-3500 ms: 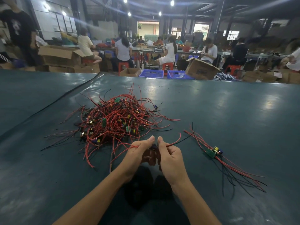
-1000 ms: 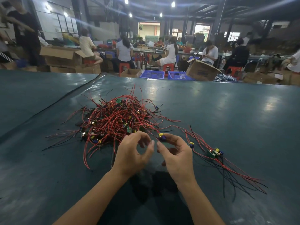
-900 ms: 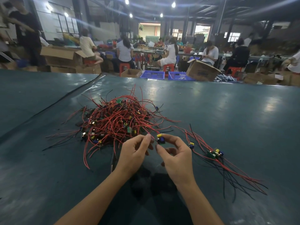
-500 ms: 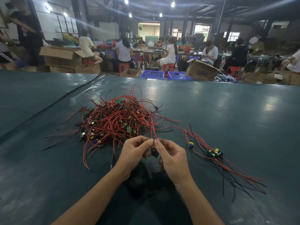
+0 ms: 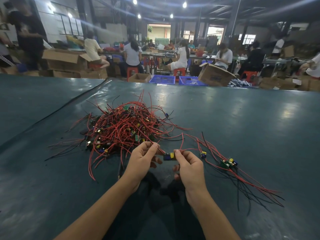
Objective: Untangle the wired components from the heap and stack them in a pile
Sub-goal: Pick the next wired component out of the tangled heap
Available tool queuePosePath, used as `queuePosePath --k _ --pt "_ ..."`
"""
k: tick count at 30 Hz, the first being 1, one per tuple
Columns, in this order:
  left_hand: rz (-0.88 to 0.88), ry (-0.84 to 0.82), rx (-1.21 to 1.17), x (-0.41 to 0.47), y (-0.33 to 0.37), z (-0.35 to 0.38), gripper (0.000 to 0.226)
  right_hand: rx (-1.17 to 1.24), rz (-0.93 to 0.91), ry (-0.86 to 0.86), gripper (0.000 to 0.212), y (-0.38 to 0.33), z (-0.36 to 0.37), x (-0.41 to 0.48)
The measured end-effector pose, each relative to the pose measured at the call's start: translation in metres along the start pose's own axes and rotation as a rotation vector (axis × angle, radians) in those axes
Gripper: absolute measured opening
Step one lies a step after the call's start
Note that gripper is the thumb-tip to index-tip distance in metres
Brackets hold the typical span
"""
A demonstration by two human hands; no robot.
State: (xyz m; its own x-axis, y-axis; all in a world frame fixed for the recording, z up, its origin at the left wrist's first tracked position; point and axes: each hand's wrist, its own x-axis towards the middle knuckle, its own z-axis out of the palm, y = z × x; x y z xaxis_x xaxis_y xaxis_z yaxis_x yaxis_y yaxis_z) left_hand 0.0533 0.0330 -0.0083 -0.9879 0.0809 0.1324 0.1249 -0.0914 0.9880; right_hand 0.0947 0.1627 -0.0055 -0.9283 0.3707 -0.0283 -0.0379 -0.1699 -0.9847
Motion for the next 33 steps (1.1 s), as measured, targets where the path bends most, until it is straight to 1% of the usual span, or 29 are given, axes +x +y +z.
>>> queuePosePath --k 4,7,11,12,14,16,19,22,25,33 --pt "-0.033 0.031 -0.046 0.001 0.000 0.000 0.015 -0.012 -0.007 0.012 0.013 -0.001 0.000 0.000" --pt "-0.071 0.042 -0.107 0.001 0.001 0.000 0.014 0.023 -0.001 0.044 0.012 -0.003 0.000 0.000" --pt "-0.101 0.002 -0.185 0.001 0.003 0.001 0.013 0.032 -0.020 0.059 0.009 -0.006 -0.002 0.000" --pt "-0.099 -0.025 -0.187 0.000 0.004 0.001 0.019 0.025 -0.032 0.046 0.008 -0.006 -0.002 -0.001" --pt "-0.089 -0.101 -0.152 -0.003 0.005 0.001 0.038 0.018 -0.052 0.009 0.006 -0.006 0.000 -0.002" --pt "-0.072 -0.176 -0.086 -0.005 0.004 0.002 0.045 -0.008 -0.088 -0.029 0.007 -0.005 0.002 -0.004" --pt "0.002 -0.210 0.038 -0.006 0.002 0.003 0.038 -0.062 -0.171 -0.032 0.012 -0.003 0.004 -0.006" --pt "0.046 -0.220 0.093 -0.006 0.001 0.003 0.031 -0.076 -0.186 0.007 0.016 -0.002 0.003 -0.005" --pt "0.067 -0.241 0.108 -0.008 0.001 0.002 0.028 -0.058 -0.150 0.023 0.024 -0.002 0.002 -0.003" --pt "0.067 -0.255 0.134 -0.008 0.000 0.003 0.027 -0.018 -0.059 0.006 0.028 -0.005 0.003 -0.005"
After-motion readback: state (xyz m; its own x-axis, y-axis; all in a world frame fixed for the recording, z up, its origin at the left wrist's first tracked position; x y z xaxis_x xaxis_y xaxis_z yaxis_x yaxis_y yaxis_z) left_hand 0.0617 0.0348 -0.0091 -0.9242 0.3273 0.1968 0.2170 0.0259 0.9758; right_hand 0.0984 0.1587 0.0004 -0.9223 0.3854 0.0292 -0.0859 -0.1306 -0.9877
